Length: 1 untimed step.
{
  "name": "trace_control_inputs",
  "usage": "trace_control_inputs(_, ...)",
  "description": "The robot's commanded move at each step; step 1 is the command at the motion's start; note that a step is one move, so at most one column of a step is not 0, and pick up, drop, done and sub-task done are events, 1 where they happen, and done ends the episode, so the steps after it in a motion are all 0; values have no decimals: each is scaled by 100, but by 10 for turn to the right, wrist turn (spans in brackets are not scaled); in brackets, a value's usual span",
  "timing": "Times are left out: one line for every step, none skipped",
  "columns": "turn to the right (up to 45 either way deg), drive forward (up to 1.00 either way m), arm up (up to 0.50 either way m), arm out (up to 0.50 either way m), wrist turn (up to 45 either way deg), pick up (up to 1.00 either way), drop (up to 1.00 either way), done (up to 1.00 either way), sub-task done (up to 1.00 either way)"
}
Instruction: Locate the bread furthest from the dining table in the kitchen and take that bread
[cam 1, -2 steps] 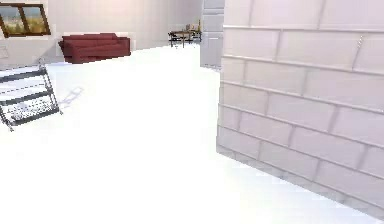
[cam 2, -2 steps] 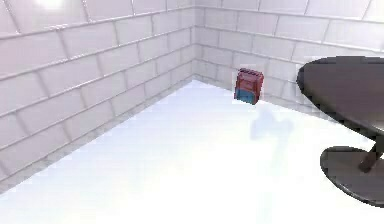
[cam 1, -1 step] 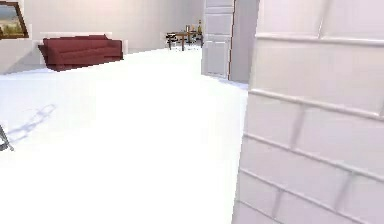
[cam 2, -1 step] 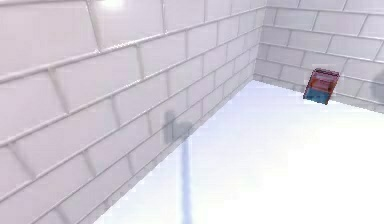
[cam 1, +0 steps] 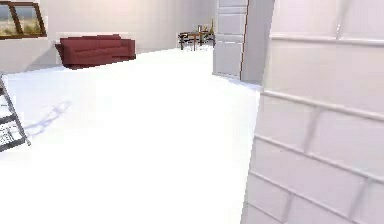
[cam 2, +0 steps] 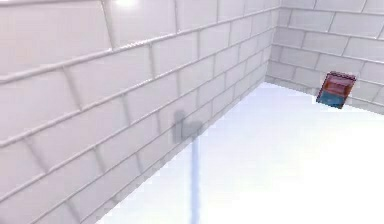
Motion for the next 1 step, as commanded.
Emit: trace_control_inputs(0, 100, 0, 0, 0, 0, 0, 0, 0)
